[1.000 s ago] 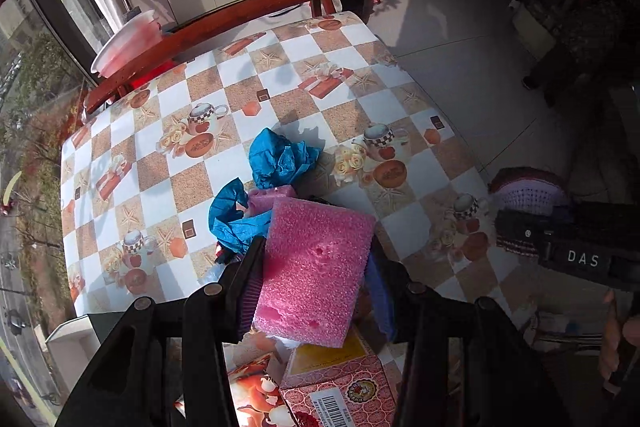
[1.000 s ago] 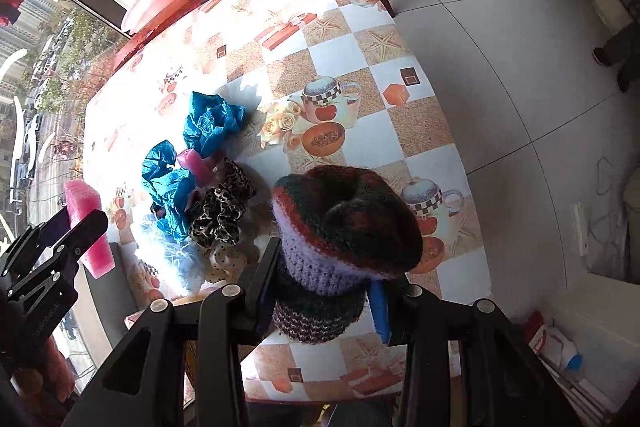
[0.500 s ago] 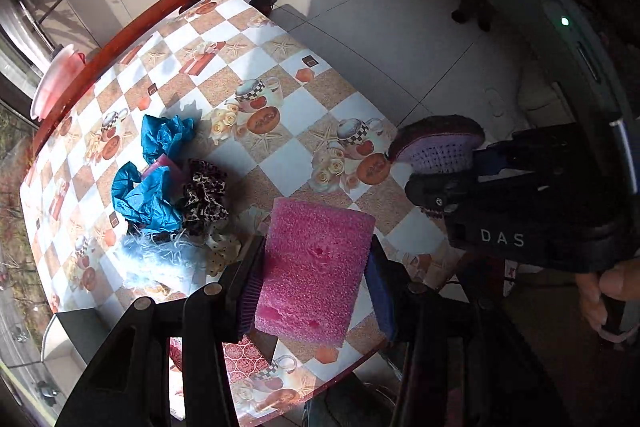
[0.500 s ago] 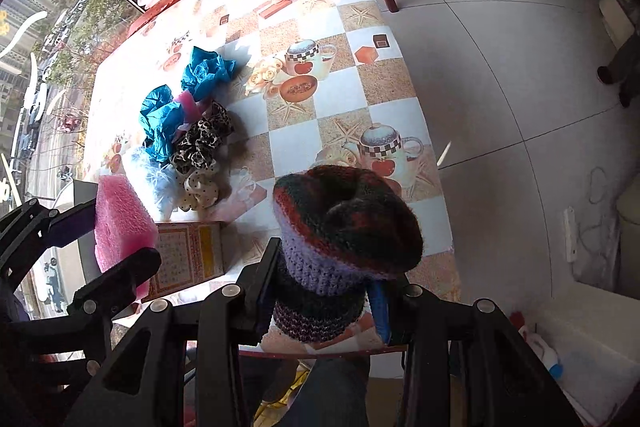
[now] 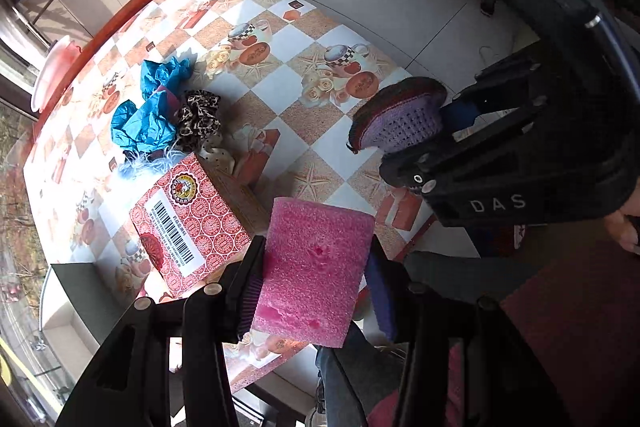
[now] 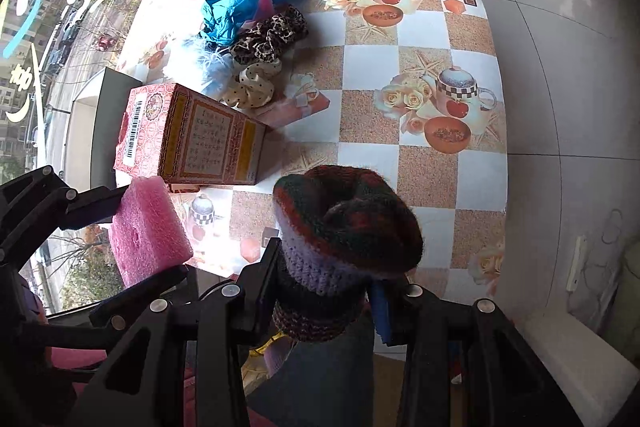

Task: Organize soft objects
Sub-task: 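Carry the sponge in the left tool while the right tool carries the hat to the white box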

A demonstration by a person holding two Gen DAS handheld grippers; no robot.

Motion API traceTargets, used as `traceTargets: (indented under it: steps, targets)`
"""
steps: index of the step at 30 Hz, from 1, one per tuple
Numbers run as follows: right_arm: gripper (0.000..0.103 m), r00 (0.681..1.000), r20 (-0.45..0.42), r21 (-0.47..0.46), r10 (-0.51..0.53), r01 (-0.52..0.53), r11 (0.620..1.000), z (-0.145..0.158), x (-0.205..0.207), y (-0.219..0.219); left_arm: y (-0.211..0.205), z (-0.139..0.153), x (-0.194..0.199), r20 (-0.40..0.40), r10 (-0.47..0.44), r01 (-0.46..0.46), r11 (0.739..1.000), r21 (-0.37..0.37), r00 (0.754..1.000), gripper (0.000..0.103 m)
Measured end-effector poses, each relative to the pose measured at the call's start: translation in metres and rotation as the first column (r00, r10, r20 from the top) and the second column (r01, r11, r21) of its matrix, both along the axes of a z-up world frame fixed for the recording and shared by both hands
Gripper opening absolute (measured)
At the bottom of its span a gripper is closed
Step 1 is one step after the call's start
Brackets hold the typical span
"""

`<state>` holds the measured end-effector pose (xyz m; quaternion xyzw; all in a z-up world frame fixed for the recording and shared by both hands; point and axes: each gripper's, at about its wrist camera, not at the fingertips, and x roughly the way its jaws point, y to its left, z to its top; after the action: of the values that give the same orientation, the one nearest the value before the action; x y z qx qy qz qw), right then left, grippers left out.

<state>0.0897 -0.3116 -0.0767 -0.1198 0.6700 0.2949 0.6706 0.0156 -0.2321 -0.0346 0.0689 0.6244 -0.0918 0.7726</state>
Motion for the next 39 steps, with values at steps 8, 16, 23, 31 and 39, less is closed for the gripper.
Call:
traceTargets:
  steps: [8, 16, 23, 31, 39]
  targets:
    - [0.041, 0.983, -0.075, -0.003, 0.169, -0.170, 0.986, -0.014, -0.064, 0.064, 0.076, 0.008, -0.058, 0.023, 0.045, -0.046, 0.999, 0.028, 0.999, 0.051]
    - [0.041, 0.919, -0.013, -0.013, 0.394, -0.394, 0.919, 0.001, -0.121, 0.143, 0.165, 0.002, -0.104, 0.032, 0.206, -0.208, 0.975, 0.083, 0.978, 0.051]
    - [0.041, 0.869, 0.059, 0.013, 0.492, -0.493, 0.870, 0.022, -0.139, 0.206, 0.238, 0.013, -0.143, 0.124, 0.435, -0.449, 0.886, 0.119, 0.892, 0.051]
    - [0.041, 0.825, 0.111, 0.039, 0.554, -0.561, 0.827, 0.048, -0.150, 0.281, 0.295, 0.016, -0.186, 0.177, 0.649, -0.670, 0.736, 0.102, 0.740, 0.051]
    - [0.041, 0.852, 0.132, 0.071, 0.506, -0.517, 0.853, 0.063, -0.157, 0.345, 0.318, 0.003, -0.209, 0.151, 0.735, -0.749, 0.657, 0.079, 0.661, 0.051]
